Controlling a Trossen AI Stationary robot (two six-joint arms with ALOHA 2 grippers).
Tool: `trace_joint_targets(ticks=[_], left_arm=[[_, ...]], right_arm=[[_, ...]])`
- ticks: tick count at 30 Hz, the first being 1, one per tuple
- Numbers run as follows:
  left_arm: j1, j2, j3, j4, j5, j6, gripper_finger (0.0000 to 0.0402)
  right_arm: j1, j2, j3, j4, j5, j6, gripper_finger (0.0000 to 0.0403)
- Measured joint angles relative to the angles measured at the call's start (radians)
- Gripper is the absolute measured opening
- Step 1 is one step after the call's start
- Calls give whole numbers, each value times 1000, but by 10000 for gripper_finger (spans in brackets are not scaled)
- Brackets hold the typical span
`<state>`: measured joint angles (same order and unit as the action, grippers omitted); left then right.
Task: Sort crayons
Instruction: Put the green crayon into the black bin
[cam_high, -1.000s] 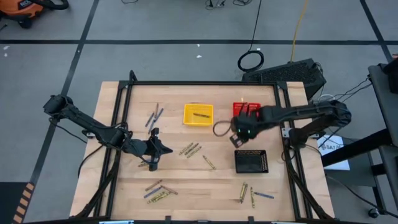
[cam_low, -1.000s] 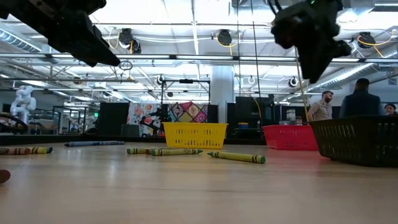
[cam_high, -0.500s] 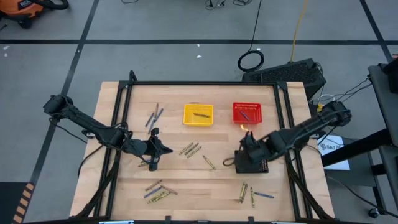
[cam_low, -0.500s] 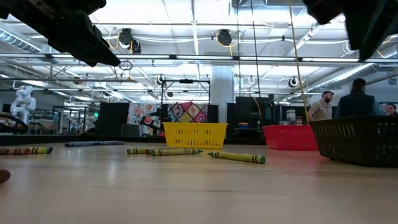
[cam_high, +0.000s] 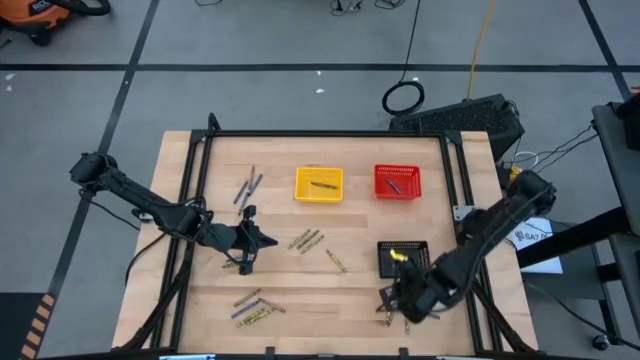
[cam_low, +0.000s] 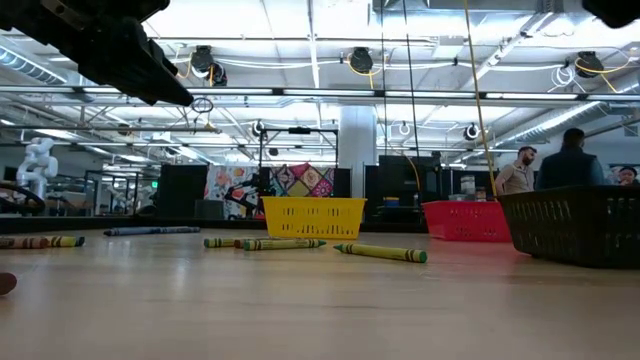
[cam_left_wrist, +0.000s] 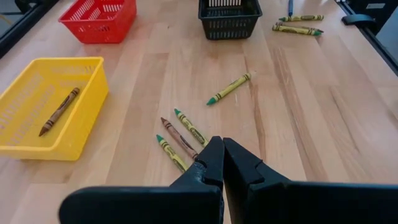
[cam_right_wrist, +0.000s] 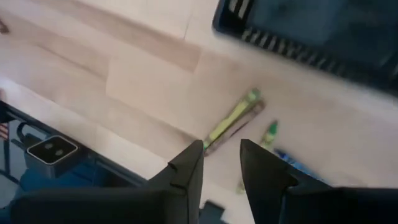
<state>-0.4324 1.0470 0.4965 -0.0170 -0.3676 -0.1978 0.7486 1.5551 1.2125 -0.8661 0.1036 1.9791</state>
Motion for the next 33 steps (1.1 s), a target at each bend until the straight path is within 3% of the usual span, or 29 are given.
trace_joint_targets(ticks=[10, 16, 25, 33], left_arm=[[0, 0, 0, -1, 6, 1, 2], [0, 0, 0, -1, 46, 29, 2], [0, 0, 0, 0, 46, 27, 2], [0, 0, 0, 0, 48, 20, 2]], right_arm=[[95, 149, 0, 180, -2, 235, 93], [123, 195, 1, 267, -4, 267, 93], [138, 196, 21, 106, -63, 285, 93], [144, 203, 21, 99, -80, 287, 93]])
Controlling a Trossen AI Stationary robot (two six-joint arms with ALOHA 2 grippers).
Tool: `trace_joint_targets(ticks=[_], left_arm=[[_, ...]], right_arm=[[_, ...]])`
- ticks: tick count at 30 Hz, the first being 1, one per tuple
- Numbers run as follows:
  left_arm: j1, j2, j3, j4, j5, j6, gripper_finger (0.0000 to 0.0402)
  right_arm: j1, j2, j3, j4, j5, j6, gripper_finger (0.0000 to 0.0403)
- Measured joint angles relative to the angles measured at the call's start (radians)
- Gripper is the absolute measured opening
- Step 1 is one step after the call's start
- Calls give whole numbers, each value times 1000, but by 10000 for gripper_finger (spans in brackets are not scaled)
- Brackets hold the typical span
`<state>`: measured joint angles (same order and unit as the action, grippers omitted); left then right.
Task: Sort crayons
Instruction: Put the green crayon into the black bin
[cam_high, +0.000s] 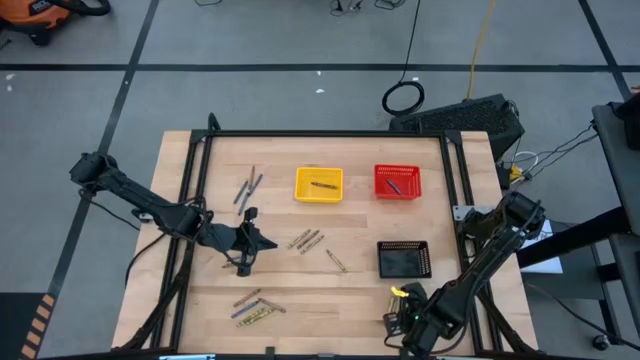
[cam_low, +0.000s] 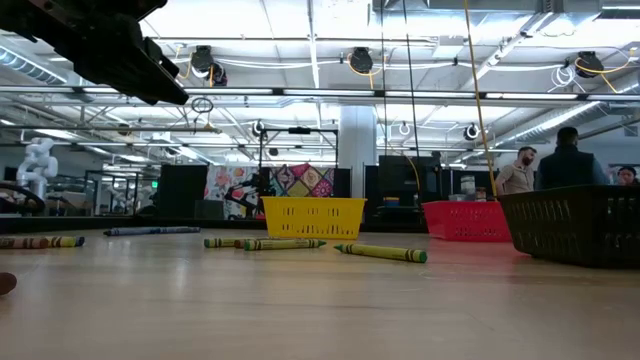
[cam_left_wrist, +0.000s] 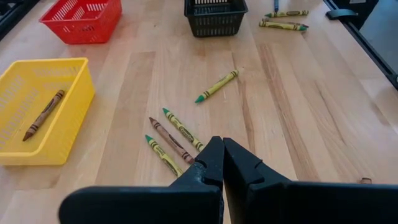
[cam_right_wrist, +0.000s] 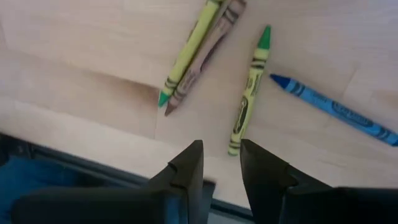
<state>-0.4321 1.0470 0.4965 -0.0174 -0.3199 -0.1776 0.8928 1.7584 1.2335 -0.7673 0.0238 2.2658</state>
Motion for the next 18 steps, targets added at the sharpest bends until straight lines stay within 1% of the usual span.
trace_joint_targets(ticks=[9, 14, 18], left_arm=[[0, 0, 0, 0, 1, 0, 2], [0, 0, 0, 0, 2, -1, 2], [0, 0, 0, 0, 2, 0, 2]], right_arm=[[6, 60, 0, 19, -3, 0, 93], [11, 78, 0, 10, -51, 1, 93], [13, 90, 0, 10, -53, 4, 93]])
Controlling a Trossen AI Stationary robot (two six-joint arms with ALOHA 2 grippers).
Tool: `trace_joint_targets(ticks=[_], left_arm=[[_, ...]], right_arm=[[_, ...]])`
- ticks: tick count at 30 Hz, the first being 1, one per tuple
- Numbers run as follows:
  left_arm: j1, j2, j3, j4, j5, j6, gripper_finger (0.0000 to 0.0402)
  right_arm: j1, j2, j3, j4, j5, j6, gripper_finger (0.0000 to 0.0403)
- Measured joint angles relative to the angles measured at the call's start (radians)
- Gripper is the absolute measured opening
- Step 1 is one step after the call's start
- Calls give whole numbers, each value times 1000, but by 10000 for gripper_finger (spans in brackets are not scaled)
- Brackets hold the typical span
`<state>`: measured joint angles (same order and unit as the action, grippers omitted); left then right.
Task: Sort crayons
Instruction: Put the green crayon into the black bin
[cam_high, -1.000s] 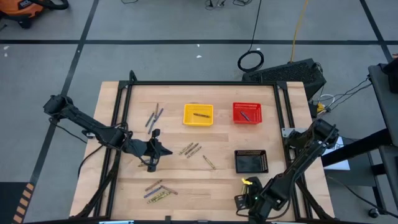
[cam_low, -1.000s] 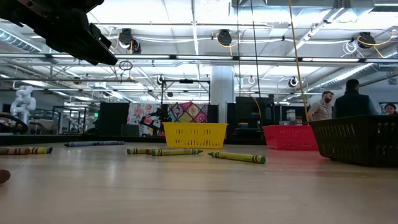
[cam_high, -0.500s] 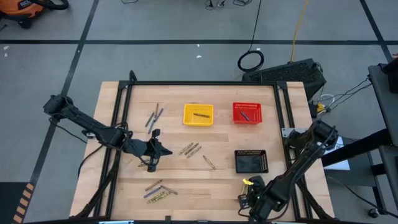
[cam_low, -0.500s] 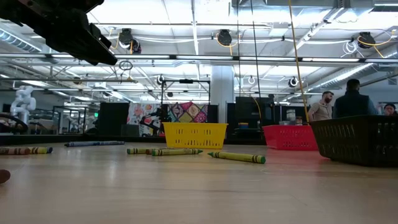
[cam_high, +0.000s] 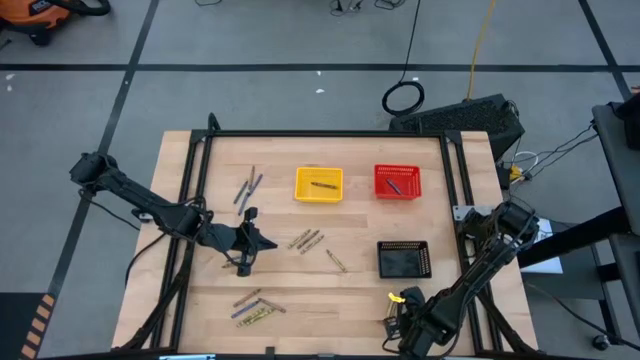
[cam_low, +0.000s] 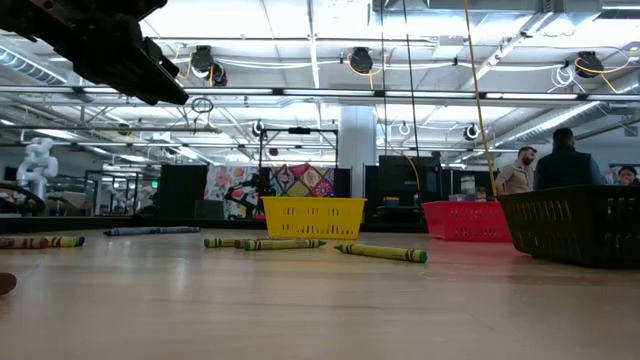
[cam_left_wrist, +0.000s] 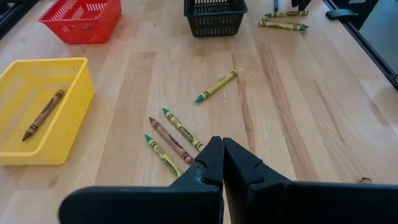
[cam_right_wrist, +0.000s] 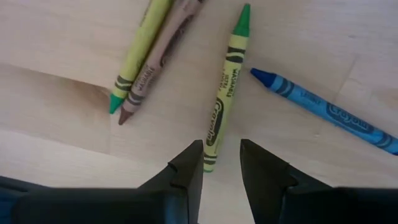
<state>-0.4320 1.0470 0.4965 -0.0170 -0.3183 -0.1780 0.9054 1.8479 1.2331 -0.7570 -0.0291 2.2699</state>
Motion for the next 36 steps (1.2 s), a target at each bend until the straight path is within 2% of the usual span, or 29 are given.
trace_joint_targets(ticks=[20, 30, 36], left_arm=[[0, 0, 0, 0, 0, 0, 2], [0, 0, 0, 0, 0, 1, 2], [0, 0, 0, 0, 0, 1, 2]], right_arm=[[-6, 56, 4, 16, -27, -7, 90], [-9, 57, 1, 24, -25, -34, 8], [-10, 58, 1, 27, -24, -38, 9]])
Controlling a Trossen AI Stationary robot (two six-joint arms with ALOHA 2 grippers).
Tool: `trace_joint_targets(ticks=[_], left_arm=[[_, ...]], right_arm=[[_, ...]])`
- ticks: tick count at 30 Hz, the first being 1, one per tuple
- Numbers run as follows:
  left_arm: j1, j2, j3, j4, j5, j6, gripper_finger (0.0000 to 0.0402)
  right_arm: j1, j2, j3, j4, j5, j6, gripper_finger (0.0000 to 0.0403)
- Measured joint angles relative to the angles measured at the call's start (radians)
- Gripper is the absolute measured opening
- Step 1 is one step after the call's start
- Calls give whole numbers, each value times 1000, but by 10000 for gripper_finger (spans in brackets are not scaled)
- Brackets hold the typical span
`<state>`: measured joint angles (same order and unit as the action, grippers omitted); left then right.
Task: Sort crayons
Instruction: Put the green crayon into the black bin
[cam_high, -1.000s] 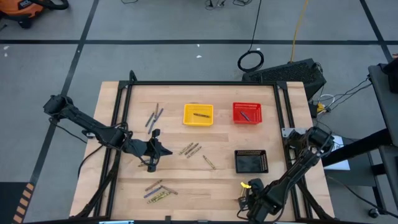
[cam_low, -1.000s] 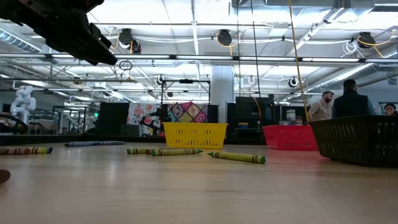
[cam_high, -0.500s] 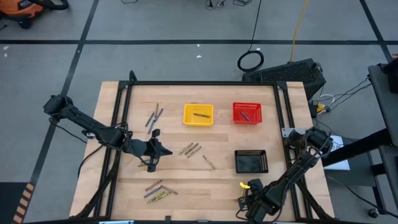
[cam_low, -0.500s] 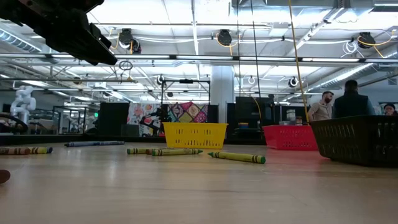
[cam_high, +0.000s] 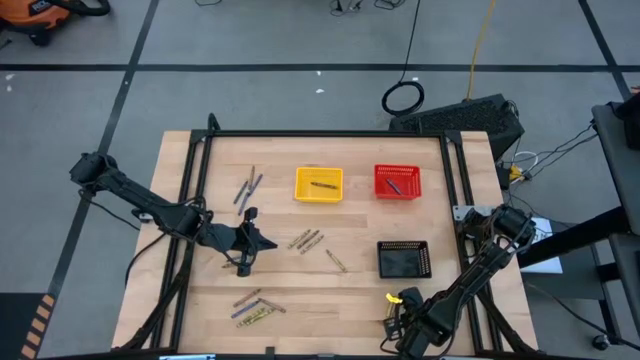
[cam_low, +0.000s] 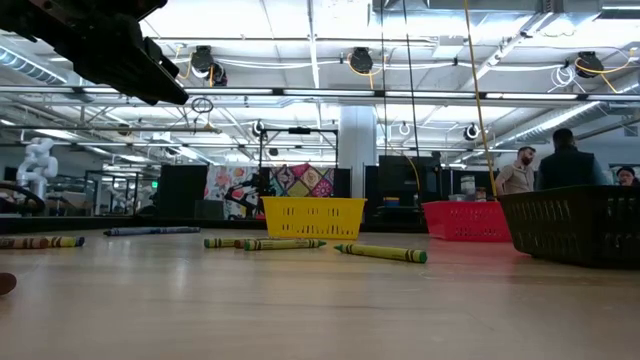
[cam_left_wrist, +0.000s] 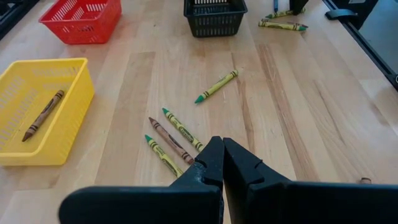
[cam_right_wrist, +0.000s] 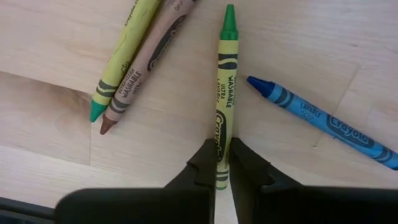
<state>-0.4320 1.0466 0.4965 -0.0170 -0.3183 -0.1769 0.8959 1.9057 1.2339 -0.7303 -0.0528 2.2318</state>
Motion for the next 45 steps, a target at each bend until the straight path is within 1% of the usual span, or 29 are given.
trace_joint_targets(ticks=[7, 13, 21, 23, 31, 34, 39, 42, 45], left_arm=[[0, 0, 0, 0, 0, 0, 2], [0, 0, 0, 0, 0, 1, 2], [0, 0, 0, -1, 0, 1, 2], [0, 0, 0, -2, 0, 1, 2], [0, 0, 0, -2, 0, 1, 2], [0, 0, 0, -2, 0, 1, 2], [0, 0, 0, -2, 0, 1, 2], [0, 0, 0, -2, 0, 2, 2], [0, 0, 0, -12, -2, 2, 2]], right_arm=[[0, 1, 0, 2, 6, -14, 2], [1, -15, -3, 7, 43, -18, 1], [-1, -70, -4, -13, 119, -31, 0], [-1, -83, -4, -26, 122, -36, 0], [-3, -140, -3, -161, 119, -35, 0], [-4, -175, -3, -215, 160, -50, 0], [-19, -246, -2, -349, 262, -86, 0], [-44, -281, -2, -445, 267, -124, 0], [-77, -301, -2, -530, 267, -194, 0]])
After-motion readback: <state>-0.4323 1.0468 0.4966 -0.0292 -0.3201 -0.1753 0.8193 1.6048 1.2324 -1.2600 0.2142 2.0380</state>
